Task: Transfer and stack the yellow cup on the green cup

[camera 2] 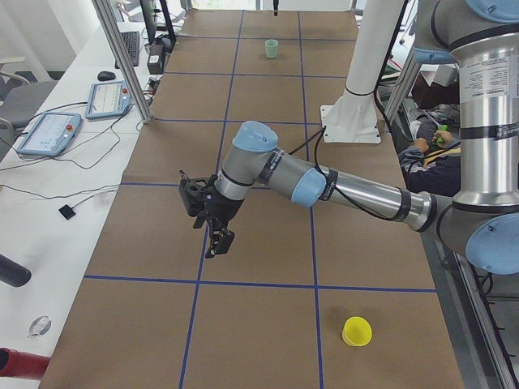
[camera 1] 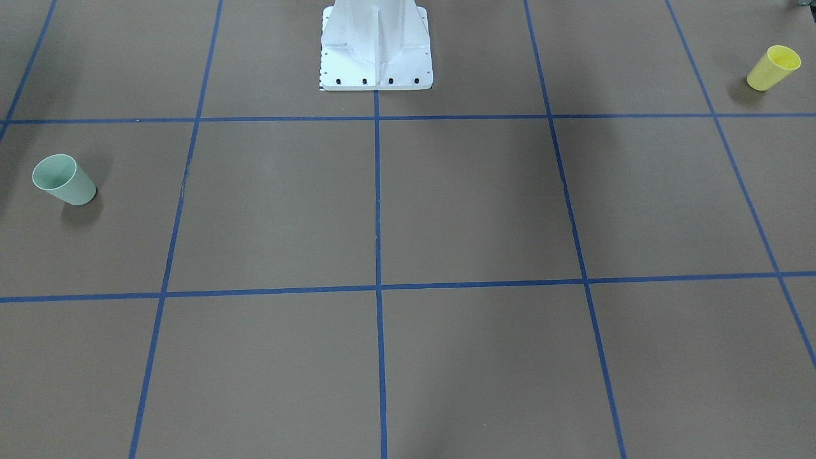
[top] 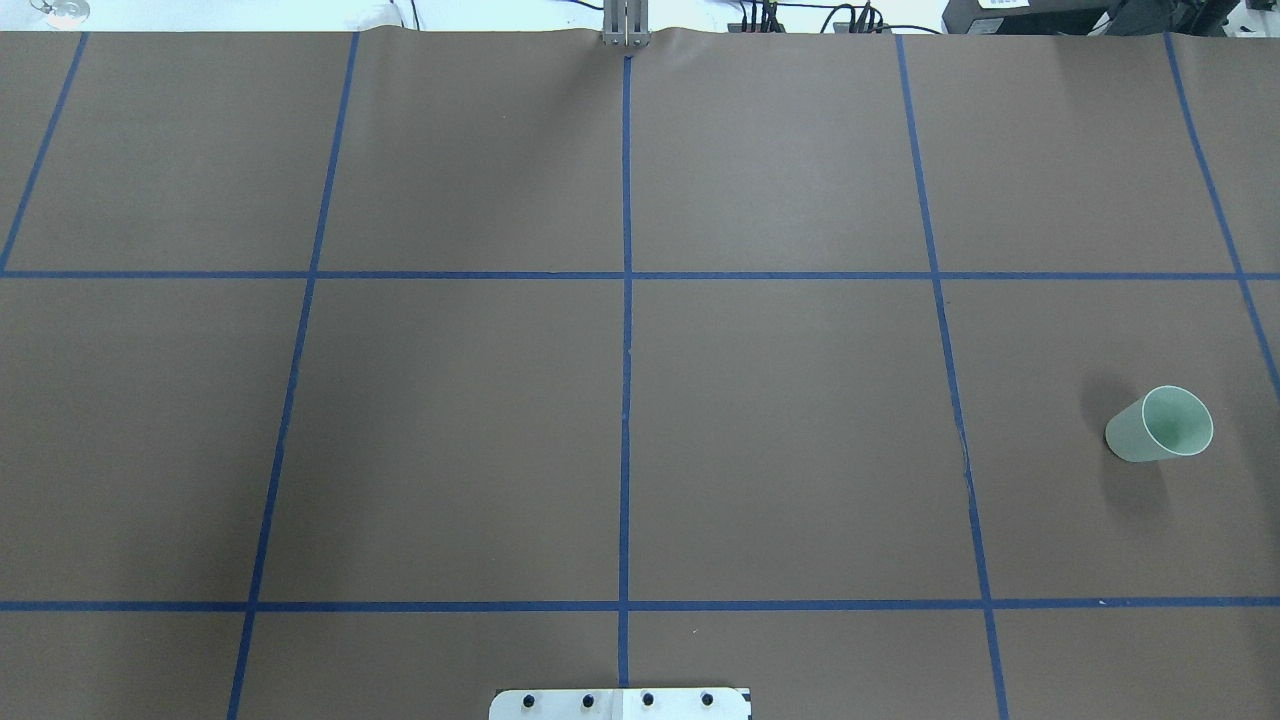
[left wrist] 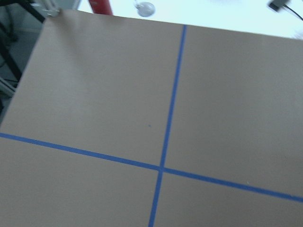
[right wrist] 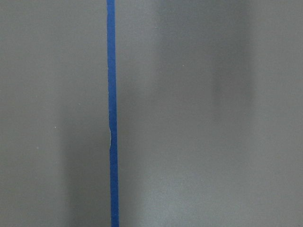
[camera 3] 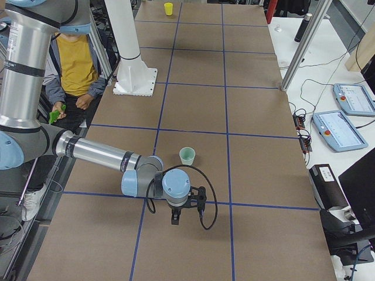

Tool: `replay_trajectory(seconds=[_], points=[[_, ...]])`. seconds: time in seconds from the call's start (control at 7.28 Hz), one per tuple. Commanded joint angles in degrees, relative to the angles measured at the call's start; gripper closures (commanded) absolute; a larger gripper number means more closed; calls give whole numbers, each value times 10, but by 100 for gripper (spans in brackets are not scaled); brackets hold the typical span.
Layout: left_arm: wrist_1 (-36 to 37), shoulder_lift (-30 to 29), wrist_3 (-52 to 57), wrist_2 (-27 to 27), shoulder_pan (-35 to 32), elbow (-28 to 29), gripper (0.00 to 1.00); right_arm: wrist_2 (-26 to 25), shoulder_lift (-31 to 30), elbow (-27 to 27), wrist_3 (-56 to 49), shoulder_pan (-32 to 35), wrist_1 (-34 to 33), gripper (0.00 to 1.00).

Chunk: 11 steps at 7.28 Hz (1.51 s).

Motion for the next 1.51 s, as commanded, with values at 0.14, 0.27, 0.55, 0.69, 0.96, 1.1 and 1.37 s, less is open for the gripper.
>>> replay_trajectory(seconds=[0.14, 0.27, 0.55, 0.69, 0.96, 1.1, 1.37], points=[[172, -12, -177, 199, 80, -2, 0, 0, 0, -6, -1, 0, 0, 0], [249, -13, -237, 240, 97, -2, 0, 0, 0, -8, -4, 0, 1, 0], [381, -13, -377, 277, 115, -2, 0, -2, -1, -17, -4, 0, 1, 0], [447, -15, -487, 275, 161, 0, 0, -2, -3, -22, -7, 0, 1, 0], [530, -15, -650, 220, 243, 30, 0, 1, -6, -28, -11, 0, 17, 0], [548, -15, -709, 185, 273, 50, 0, 1, -6, -28, -12, 0, 18, 0], [581, -15, -802, 112, 320, 96, 0, 1, -6, -26, -12, 0, 19, 0]])
